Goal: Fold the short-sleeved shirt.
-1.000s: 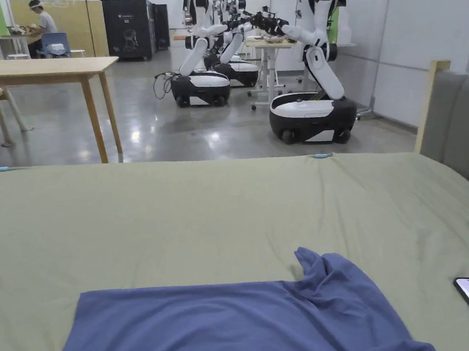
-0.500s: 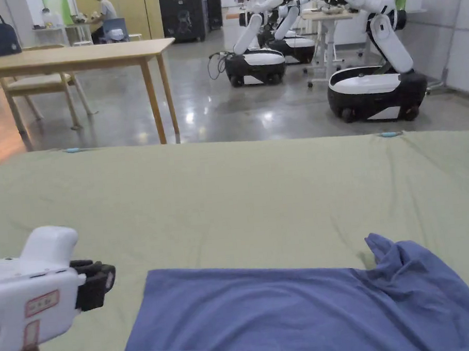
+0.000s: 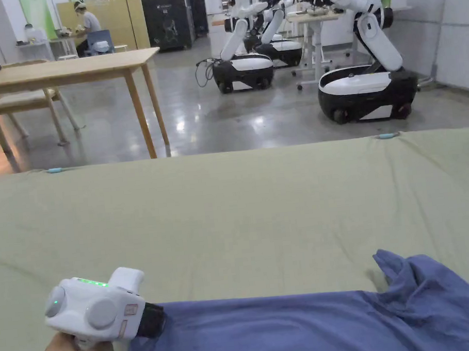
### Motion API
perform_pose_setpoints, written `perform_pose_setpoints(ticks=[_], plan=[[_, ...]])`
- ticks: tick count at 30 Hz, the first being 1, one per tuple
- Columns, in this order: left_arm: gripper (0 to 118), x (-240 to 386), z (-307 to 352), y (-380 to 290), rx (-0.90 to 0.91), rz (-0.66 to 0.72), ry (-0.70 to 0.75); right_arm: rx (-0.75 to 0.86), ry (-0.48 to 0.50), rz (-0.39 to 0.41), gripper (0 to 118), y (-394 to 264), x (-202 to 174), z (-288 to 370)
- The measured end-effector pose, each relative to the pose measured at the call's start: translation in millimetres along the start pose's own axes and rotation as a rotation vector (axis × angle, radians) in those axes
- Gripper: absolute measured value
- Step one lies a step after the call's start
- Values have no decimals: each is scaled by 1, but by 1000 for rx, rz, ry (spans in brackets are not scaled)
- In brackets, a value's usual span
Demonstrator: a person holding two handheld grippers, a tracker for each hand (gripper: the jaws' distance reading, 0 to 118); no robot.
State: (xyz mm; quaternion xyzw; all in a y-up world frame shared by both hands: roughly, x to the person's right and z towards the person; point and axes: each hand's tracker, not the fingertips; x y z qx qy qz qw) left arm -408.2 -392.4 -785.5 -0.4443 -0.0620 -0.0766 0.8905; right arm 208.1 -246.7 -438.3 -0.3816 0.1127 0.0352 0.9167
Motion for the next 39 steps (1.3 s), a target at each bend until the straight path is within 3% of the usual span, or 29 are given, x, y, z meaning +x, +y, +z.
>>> perform_pose_setpoints(ticks=[1, 2, 6, 9, 11, 12, 13, 14, 15, 16, 17, 18, 20, 22, 28, 29, 30, 31, 36, 39], plan=[[21, 3, 5, -2, 34, 14, -44, -4, -2, -2, 1, 0, 0, -1], [2, 11, 9, -3, 87, -6, 6, -8, -4, -2, 1, 1, -2, -1], [2, 32, 18, -9, 80, -130, 76, -18, 10, 48, 1, 14, -4, -10], [2, 29, 29, -4, 81, -117, 51, 46, 27, 139, 1, 50, 2, -26], [2, 30, 39, -4, 117, -121, 55, 65, 41, 145, 2, 79, 13, -50], [2, 29, 45, -3, 116, -114, 49, 63, 39, 147, 13, 95, 21, -70], [2, 29, 48, -3, 117, -107, 43, 57, 35, 156, 42, 109, 27, -91], [2, 31, 52, -4, 123, -104, 42, 45, 23, 166, 95, 123, 40, -122], [2, 32, 54, -4, 125, -107, 44, 11, -10, 171, 112, 133, 47, -146], [2, 39, 64, -5, 126, -114, 47, -38, -61, 170, 112, 143, 51, -175], [2, 41, 66, -6, 123, -120, 50, -72, -93, 166, 108, 151, 57, -199], [2, 42, 68, -7, 124, -124, 53, -100, -61, 161, 106, 157, 70, -227], [2, 47, 75, -8, 125, -123, 55, -179, -43, 92, 94, 168, 83, -268], [2, 51, 79, -9, 131, -119, 57, -249, -50, 32, 91, 177, 91, -304], [2, 55, 79, -6, 116, -132, 71, -360, -64, 72, 79, 171, 85, -356], [2, 56, 80, -6, 117, -135, 73, -343, -92, 104, 67, 172, 82, -352], [2, 57, 81, -6, 116, -134, 70, -335, -77, 108, 42, 173, 75, -345], [2, 57, 81, -7, 115, -133, 68, -325, -69, 118, 5, 175, 73, -342], [2, 55, 81, -9, 106, -126, 80, -327, -81, 150, 1, 177, 71, -337], [2, 55, 104, -16, 133, -112, 66, -224, -80, 147, 1, 178, 65, -304]])
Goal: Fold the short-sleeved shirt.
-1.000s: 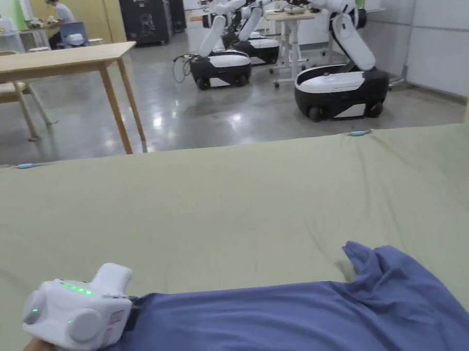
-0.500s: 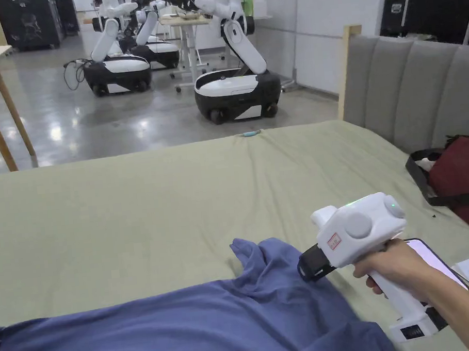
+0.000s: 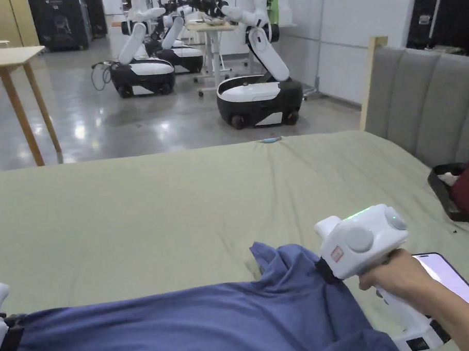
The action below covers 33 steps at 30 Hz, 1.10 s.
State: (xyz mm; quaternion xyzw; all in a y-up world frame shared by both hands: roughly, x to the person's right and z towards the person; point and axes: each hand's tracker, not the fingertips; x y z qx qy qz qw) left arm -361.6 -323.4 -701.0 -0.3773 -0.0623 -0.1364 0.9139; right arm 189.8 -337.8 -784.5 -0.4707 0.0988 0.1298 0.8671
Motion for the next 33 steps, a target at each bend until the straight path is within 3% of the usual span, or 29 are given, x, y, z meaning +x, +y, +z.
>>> perform_pose_setpoints(ticks=[8, 12, 15, 20, 23, 26, 27, 28, 29, 30, 31, 32, 33], plan=[[2, 2, 140, -62, 174, -67, 23, 294, 46, 110, 2, -86, -29, 182], [2, 12, 181, -128, 171, -10, -4, 306, 71, 154, 3, -161, -49, 223], [2, 18, 178, -172, 107, 43, -52, 214, 101, 225, 3, -206, -60, 216], [2, 22, 140, -202, 16, 60, -66, 12, 81, 221, 3, -236, -49, 157], [2, 25, 126, -198, 1, 63, -61, -1, 122, 119, 3, -234, -37, 133], [2, 26, 123, -196, 2, 54, -41, -6, 109, 110, 3, -233, -34, 116], [7, 26, 124, -196, 4, 48, -36, -6, 117, 105, 4, -234, -32, 118], [20, 25, 124, -197, 12, 47, -25, -1, 118, 95, 8, -234, -32, 120], [57, 25, 127, -198, 15, 54, -16, 13, 121, 75, 28, -236, -30, 126], [90, 22, 132, -197, 6, 79, 16, 52, 126, 47, 60, -238, -28, 136], [113, 15, 139, -197, 1, 109, 68, 91, 108, 13, 98, -243, -24, 151], [118, 6, 149, -198, -1, 145, 52, 111, 109, -17, 118, -247, -22, 166], [117, 2, 161, -201, 22, 187, -4, 126, 84, -42, 117, -252, -21, 181]])
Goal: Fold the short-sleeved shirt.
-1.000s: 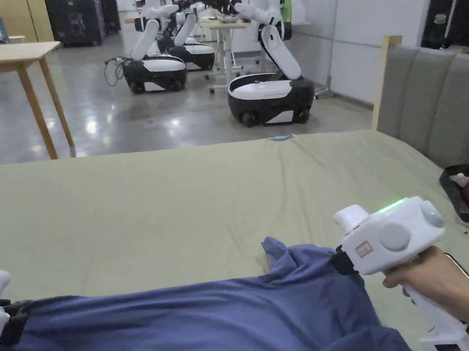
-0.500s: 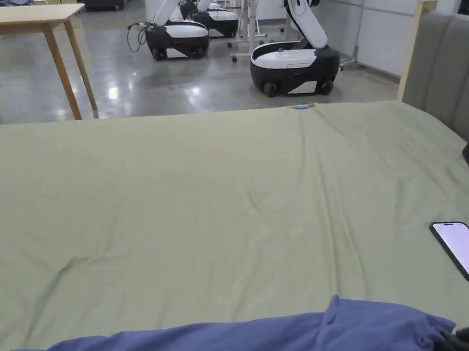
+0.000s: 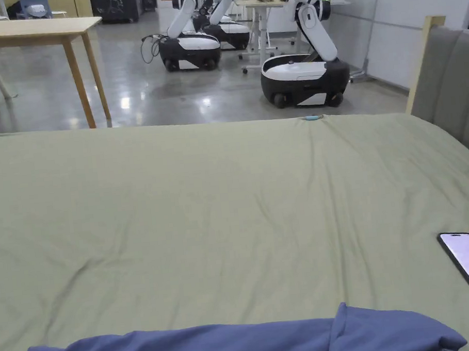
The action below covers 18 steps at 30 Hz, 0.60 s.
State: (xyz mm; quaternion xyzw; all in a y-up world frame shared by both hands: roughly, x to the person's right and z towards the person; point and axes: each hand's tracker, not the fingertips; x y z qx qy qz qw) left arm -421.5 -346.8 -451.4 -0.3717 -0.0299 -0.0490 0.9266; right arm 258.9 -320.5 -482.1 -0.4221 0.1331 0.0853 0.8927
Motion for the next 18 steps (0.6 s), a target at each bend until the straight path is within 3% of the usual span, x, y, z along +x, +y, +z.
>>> perform_pose_setpoints(ticks=[1, 3, 4, 5, 6, 7, 10, 13, 17, 18], plan=[[117, -6, 18, -1, 70, 56, -47, 86, -14, -22, 116, -6, -2, 30], [115, -14, 52, -3, 123, 131, -1, 211, 13, -87, 115, -16, -16, 86], [104, -15, 69, -3, 144, 146, 4, 255, 9, -115, 108, -20, -23, 107], [60, -17, 85, -5, 182, 175, 5, 318, 5, -139, 77, -25, -31, 128], [1, -19, 100, -7, 228, 206, 2, 383, 24, -148, 35, -23, -36, 150], [0, -21, 111, -8, 255, 232, 6, 433, 34, -149, 1, -26, -43, 165], [0, -28, 117, -6, 253, 272, 5, 534, -42, -133, 0, -25, -59, 184], [0, -36, 96, 2, 195, 333, -83, 531, 0, -103, 0, -19, -72, 190], [0, -55, 30, 7, 64, 488, -333, 529, 43, -46, 0, -15, -80, 181], [10, -59, 10, 6, -7, 546, -424, 525, 49, -37, 0, -13, -81, 179]])
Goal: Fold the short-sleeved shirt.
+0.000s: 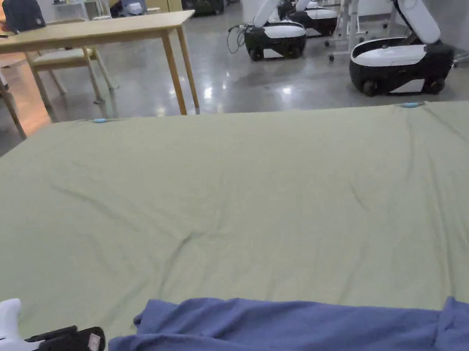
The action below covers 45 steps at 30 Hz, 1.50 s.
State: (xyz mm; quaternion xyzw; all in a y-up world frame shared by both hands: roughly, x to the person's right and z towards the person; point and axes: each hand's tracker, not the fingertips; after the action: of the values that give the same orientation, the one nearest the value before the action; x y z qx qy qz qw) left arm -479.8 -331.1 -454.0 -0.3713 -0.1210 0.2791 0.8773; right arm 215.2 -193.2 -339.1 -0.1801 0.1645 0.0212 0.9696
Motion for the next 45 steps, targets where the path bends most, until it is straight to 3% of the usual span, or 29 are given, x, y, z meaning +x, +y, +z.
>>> perform_pose_setpoints(ticks=[1, 2, 3, 4, 9, 13, 15, 16, 17, 18, 20, 23, 29, 36, 41, 45], plan=[[31, -9, -14, 4, -30, 31, -49, -5, 6, 8, 0, 0, -2, -2], [82, -15, -31, 2, -85, 72, -109, -14, 12, 14, 0, -1, -4, -4], [114, -20, -45, 3, -90, 77, -116, -19, 16, 21, 0, -2, -6, -6], [118, -25, -58, 4, -114, 77, -135, -26, 16, 24, 0, -2, -5, -6], [117, -29, -109, -2, -249, 180, -269, -62, 5, 29, 0, 0, -13, -14], [117, -16, -127, 14, -259, 166, -349, -71, 5, 26, 0, -3, -11, -15], [110, 6, -135, 12, -297, 104, -355, -78, 7, 23, 1, -3, -11, -17], [93, 13, -137, 11, -303, 64, -335, -79, 7, 25, 0, -1, -13, -16], [31, 20, -135, 11, -320, 18, -297, -81, 7, 26, 0, -1, -13, -16], [11, -10, -148, 26, -296, -26, -234, -84, 6, 30, 0, -1, -14, -16], [11, -23, -155, 33, -295, -46, -102, -89, 1, 34, 1, 2, -15, -14], [11, 9, -147, 12, -280, -82, -125, -86, -2, 25, 1, 2, -15, -12], [11, 0, -103, 24, -182, -59, -115, -85, -32, 17, 1, 6, -16, -6], [11, -65, -5, 45, -54, 92, 183, -70, -34, 8, 1, 7, -14, 2], [11, -28, 7, 37, -37, 36, 137, -74, -28, 10, 1, 9, -16, -4], [11, 47, -17, 27, -50, -31, -55, -80, -15, 14, 1, 11, -20, -10]])
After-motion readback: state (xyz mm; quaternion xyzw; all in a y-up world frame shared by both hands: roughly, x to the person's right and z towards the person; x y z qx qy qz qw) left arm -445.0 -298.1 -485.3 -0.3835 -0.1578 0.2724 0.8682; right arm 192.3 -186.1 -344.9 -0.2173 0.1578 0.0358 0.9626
